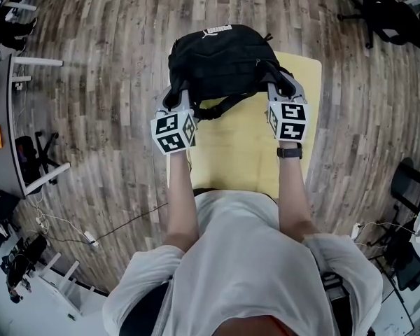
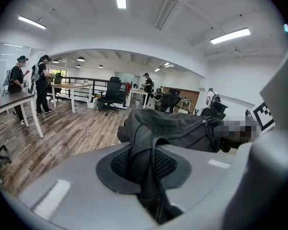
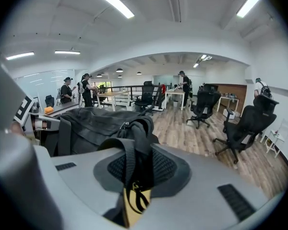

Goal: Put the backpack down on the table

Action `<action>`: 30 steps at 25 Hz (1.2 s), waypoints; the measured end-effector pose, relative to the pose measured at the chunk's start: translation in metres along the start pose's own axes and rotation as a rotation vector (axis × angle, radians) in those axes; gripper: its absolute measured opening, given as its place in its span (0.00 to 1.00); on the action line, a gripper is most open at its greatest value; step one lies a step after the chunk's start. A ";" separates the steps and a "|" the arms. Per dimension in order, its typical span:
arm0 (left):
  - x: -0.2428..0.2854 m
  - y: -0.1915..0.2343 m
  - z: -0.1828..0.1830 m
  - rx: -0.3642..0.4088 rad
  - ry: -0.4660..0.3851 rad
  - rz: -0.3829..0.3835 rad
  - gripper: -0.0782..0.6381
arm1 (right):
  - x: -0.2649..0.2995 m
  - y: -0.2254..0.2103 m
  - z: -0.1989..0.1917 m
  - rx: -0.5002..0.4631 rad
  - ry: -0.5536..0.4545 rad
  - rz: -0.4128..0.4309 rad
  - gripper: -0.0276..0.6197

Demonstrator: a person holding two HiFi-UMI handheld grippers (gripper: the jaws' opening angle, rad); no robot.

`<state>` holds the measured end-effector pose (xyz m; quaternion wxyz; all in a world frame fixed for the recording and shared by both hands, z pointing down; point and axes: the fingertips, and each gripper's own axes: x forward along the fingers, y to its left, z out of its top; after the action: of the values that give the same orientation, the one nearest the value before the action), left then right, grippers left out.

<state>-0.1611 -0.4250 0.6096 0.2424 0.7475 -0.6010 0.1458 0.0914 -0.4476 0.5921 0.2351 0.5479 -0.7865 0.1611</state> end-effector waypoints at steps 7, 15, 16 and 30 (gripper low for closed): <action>0.014 0.016 -0.030 -0.029 0.050 0.024 0.19 | 0.023 0.009 -0.024 0.000 0.054 0.015 0.16; 0.035 0.025 -0.059 -0.025 0.105 0.032 0.19 | 0.046 0.010 -0.053 0.012 0.120 0.028 0.16; 0.037 0.025 -0.064 -0.024 0.113 0.033 0.19 | 0.049 0.010 -0.058 0.014 0.129 0.027 0.16; 0.051 0.046 -0.120 -0.053 0.174 0.095 0.22 | 0.069 0.007 -0.128 0.017 0.255 0.049 0.17</action>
<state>-0.1850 -0.4101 0.7455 0.3062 0.6961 -0.6161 0.2053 0.0897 -0.4346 0.7368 0.3245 0.5058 -0.7619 0.2417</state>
